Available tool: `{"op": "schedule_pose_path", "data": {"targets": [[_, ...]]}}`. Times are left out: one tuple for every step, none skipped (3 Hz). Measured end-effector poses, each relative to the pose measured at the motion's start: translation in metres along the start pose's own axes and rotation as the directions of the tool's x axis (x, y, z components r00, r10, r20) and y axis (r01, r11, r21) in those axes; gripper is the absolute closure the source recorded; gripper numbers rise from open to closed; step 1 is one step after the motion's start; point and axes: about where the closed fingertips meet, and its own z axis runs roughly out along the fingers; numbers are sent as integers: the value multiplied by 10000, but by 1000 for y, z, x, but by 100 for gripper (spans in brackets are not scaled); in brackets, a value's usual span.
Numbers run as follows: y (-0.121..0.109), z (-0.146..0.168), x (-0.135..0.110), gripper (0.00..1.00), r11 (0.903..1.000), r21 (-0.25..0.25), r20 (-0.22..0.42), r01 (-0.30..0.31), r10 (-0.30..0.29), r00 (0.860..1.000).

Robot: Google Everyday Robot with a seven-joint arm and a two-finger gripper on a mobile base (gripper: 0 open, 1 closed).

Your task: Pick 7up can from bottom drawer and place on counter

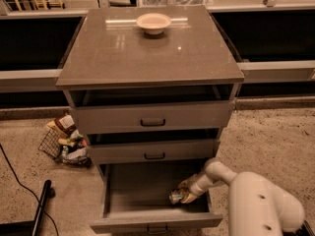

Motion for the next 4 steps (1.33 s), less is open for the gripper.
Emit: {"op": "schedule_pose_path", "data": {"targets": [[2, -86, -26, 100, 9895, 1326, -324, 579, -541, 9980], [3, -85, -26, 100, 9896, 1316, -317, 581, -543, 9980], [3, -112, -45, 100, 9850, 1438, -253, 957, -930, 9953], [14, -162, -79, 100, 9691, 1709, -255, 1779, -1761, 9840]]}}
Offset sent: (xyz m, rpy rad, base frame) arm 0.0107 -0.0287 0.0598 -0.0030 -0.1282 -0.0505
